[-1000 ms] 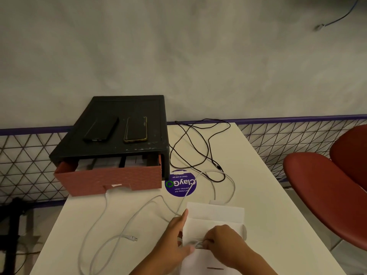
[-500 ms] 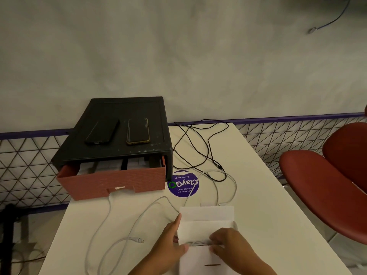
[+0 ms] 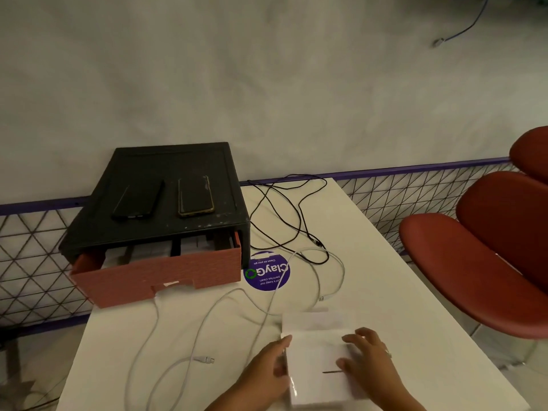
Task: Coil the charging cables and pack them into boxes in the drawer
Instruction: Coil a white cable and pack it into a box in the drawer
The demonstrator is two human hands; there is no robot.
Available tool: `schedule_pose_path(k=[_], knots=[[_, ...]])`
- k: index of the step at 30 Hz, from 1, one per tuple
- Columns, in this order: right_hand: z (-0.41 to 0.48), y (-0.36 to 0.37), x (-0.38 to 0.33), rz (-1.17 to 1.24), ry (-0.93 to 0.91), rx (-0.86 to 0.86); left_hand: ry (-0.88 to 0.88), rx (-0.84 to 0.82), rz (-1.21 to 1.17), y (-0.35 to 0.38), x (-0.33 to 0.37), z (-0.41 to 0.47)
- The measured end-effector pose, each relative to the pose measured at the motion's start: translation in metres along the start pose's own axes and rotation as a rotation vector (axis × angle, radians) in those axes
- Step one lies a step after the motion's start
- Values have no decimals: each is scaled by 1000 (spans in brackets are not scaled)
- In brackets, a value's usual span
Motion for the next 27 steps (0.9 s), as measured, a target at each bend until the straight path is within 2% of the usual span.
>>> schedule_pose_path(k=[4,7,14,18,21,23,27], knots=[[4,-4,8,-13,20,30,20,38,18,-6,7,0],[9,-7,12,-27,39,28,78,130,73,-24,17,-5],[12,-2,11,43,16,-20,227,579,77,-103,32,-31],[16,-13,13,76,18,36,146,725,199,-133,16,-45],[18,-17,12,68,34,25,-29,679,291,-136,-9,-50],[17,-14,12,82,49,18,-114,591,333,-132,-24,-54],[16,2,12,69,58,-36,-142,348,680,-114,-41,-59]])
Point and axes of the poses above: each hand's wrist, its own z-axis towards the middle knuckle, its own y-axis out of the palm, x = y × z, the point moved 7 cm from there along z, towards the middle knuckle, and after that the axes turned 9 degrees about -z, right-handed, at the moved point
